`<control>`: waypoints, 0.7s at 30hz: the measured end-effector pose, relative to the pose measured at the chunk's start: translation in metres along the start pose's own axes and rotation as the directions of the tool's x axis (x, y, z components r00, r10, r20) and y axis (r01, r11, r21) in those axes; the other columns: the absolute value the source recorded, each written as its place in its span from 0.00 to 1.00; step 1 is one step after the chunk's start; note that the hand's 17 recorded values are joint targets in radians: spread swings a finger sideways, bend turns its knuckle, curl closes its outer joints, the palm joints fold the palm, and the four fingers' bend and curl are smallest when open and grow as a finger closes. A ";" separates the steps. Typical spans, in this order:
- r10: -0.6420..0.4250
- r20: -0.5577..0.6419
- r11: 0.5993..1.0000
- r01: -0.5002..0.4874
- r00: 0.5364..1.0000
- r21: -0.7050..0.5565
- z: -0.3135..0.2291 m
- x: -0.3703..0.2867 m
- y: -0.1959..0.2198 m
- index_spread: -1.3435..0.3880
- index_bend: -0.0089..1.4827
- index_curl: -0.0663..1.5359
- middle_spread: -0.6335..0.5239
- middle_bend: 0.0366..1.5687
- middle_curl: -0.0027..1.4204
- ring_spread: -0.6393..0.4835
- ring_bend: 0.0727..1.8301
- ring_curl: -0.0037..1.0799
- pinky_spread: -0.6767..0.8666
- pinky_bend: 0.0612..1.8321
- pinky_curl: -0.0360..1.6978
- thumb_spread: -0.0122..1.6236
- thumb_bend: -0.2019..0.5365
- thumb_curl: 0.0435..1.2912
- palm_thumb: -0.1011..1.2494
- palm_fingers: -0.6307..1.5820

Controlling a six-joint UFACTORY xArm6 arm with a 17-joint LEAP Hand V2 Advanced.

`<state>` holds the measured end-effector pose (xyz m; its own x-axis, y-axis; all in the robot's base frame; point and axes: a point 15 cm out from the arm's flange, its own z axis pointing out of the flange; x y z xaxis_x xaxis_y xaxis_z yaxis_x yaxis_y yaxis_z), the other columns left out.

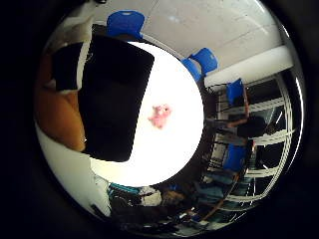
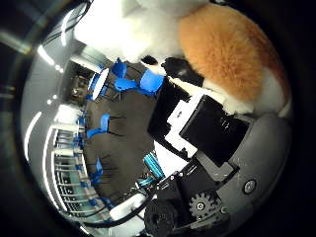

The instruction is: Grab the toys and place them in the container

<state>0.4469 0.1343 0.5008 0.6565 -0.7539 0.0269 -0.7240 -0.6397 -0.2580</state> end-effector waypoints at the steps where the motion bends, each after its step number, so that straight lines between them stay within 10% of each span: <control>1: 0.005 0.001 1.000 -0.005 1.000 -0.002 0.001 0.002 0.001 0.66 0.77 0.53 0.45 0.88 0.50 0.34 0.67 0.82 0.29 0.59 0.68 0.76 0.25 0.40 0.76 0.79; 5: 0.032 -0.005 0.999 -0.032 0.999 -0.002 -0.001 0.014 0.007 0.65 0.60 0.49 0.44 0.81 0.46 0.35 0.66 0.71 0.22 0.54 0.58 0.75 0.23 0.37 0.61 0.79; 10: 0.033 -0.009 0.999 -0.033 0.999 -0.008 -0.004 0.022 0.016 0.56 0.23 0.40 0.36 0.59 0.39 0.32 0.58 0.59 0.10 0.52 0.48 0.75 0.24 0.33 0.56 0.51; 15: -0.015 -0.008 1.000 0.015 1.000 -0.020 -0.006 0.032 0.026 0.50 0.24 0.34 0.44 0.38 0.29 0.53 0.40 0.43 0.48 0.38 0.43 0.74 0.24 0.29 0.53 0.32; 21: -0.027 -0.015 0.999 0.027 1.000 -0.021 -0.008 0.043 0.033 0.49 0.17 0.29 0.50 0.27 0.24 0.68 0.29 0.31 0.71 0.30 0.34 0.74 0.25 0.27 0.51 0.32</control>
<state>0.4495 0.0802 0.5015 0.6725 -0.7385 0.0480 -0.7105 -0.6624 -0.2373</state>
